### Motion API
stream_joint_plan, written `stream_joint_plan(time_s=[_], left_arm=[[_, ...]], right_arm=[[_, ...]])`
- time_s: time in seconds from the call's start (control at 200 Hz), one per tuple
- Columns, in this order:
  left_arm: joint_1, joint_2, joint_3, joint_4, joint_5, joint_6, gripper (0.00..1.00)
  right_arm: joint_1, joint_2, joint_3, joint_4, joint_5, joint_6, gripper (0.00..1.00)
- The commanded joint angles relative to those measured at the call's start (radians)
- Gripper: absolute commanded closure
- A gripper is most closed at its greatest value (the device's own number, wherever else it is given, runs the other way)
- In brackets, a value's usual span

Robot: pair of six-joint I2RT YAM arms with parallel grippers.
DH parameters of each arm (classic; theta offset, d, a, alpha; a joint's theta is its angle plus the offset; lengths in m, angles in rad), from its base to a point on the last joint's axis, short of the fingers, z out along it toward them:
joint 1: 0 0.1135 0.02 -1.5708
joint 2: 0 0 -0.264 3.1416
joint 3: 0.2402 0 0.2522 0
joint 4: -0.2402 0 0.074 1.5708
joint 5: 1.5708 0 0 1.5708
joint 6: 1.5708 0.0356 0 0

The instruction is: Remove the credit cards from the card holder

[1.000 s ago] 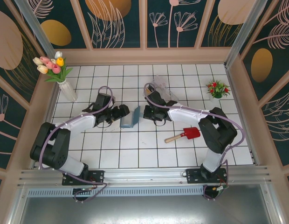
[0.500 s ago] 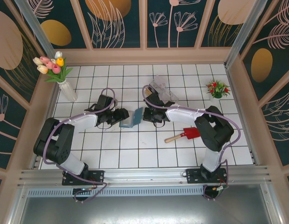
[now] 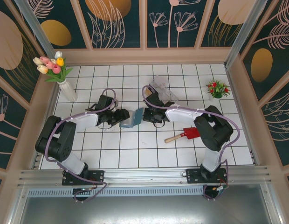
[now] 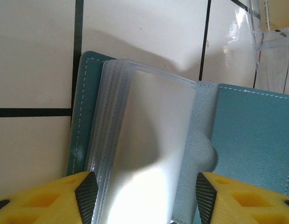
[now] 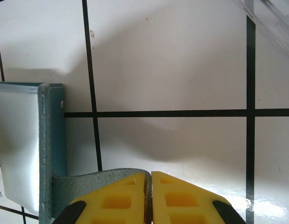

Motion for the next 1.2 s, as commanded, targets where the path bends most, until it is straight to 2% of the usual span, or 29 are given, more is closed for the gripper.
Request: stream_joint_plan(time_s=[0.0, 0.15, 0.305, 0.455, 0.866, 0.981, 1.056, 1.121, 1.196], left_arm=[[0.005, 0.017, 0.012, 0.020, 0.036, 0.003, 0.39], [0.006, 0.030, 0.014, 0.039, 0.098, 0.009, 0.37], [0.003, 0.034, 0.008, 0.060, 0.138, 0.002, 0.46], [0.003, 0.019, 0.008, 0.058, 0.147, 0.009, 0.50], [-0.022, 0.022, 0.002, 0.162, 0.251, -0.030, 0.50], [-0.044, 0.015, 0.002, 0.185, 0.229, -0.056, 0.53], [-0.073, -0.009, 0.000, 0.186, 0.130, -0.077, 0.61], [-0.107, -0.018, 0.014, 0.162, 0.058, -0.071, 0.63], [-0.127, -0.012, 0.031, 0.146, 0.036, -0.065, 0.63]], right_arm=[[0.010, 0.020, 0.014, -0.005, -0.019, -0.008, 0.89], [0.013, 0.033, 0.021, 0.004, -0.039, -0.017, 0.88], [0.015, 0.047, 0.025, 0.017, -0.061, -0.019, 0.89], [0.015, 0.054, 0.031, 0.019, -0.067, -0.025, 0.89], [0.015, 0.046, 0.035, 0.028, -0.061, -0.022, 0.87], [0.011, -0.011, 0.000, 0.063, -0.033, 0.000, 0.79], [0.000, -0.052, -0.021, 0.080, -0.022, 0.018, 0.76], [-0.007, -0.080, -0.032, 0.082, -0.007, 0.031, 0.75], [-0.013, -0.107, -0.043, 0.085, 0.009, 0.046, 0.73]])
